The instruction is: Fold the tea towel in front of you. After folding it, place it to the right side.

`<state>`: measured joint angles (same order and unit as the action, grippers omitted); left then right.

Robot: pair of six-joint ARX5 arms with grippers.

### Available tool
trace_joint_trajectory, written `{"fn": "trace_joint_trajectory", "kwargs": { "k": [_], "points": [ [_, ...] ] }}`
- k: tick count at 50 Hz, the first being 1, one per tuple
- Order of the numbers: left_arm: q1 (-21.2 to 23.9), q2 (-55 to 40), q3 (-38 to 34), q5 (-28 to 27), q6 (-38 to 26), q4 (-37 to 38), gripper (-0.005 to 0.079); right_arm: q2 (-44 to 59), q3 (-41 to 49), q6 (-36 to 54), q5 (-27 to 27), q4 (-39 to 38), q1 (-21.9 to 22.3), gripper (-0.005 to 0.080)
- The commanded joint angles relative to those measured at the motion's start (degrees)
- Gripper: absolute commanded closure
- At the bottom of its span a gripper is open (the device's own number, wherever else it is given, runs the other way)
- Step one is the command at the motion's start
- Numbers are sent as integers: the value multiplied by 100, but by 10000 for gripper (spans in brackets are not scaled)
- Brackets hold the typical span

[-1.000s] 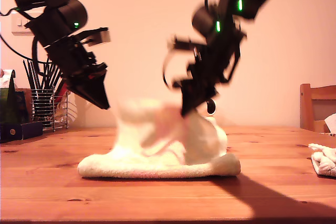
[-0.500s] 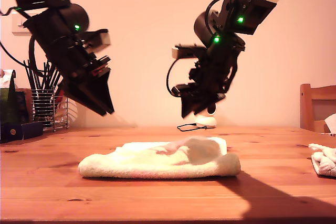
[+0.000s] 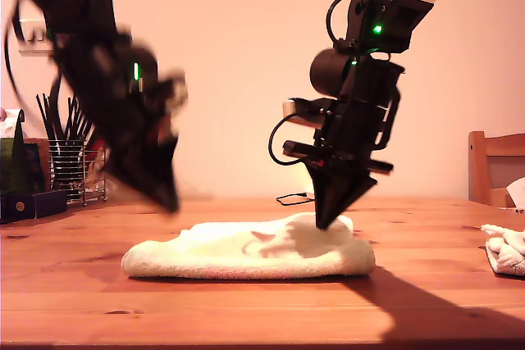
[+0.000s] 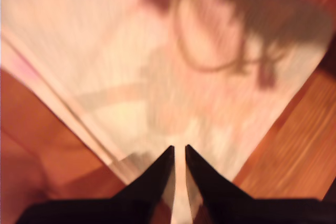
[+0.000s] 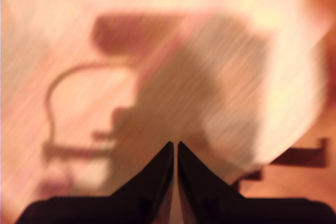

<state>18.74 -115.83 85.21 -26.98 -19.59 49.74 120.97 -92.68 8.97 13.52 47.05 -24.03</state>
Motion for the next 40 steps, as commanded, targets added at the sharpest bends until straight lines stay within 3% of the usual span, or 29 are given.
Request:
{"fn": "trace_joint_trajectory", "kwargs": {
  "k": [1, 23, 40],
  "points": [
    [2, -208, -151, -24, 11, 83, 703, -72, -85, -20, 188, 238, -20, 762],
    [17, -645, -153, -105, 13, 424, 710, -68, 284, -149, 404, 339, -297, 763],
    [31, -645, -544, -39, 11, 118, 765, -70, 916, -177, -111, 107, -295, 763]
  ]
}}
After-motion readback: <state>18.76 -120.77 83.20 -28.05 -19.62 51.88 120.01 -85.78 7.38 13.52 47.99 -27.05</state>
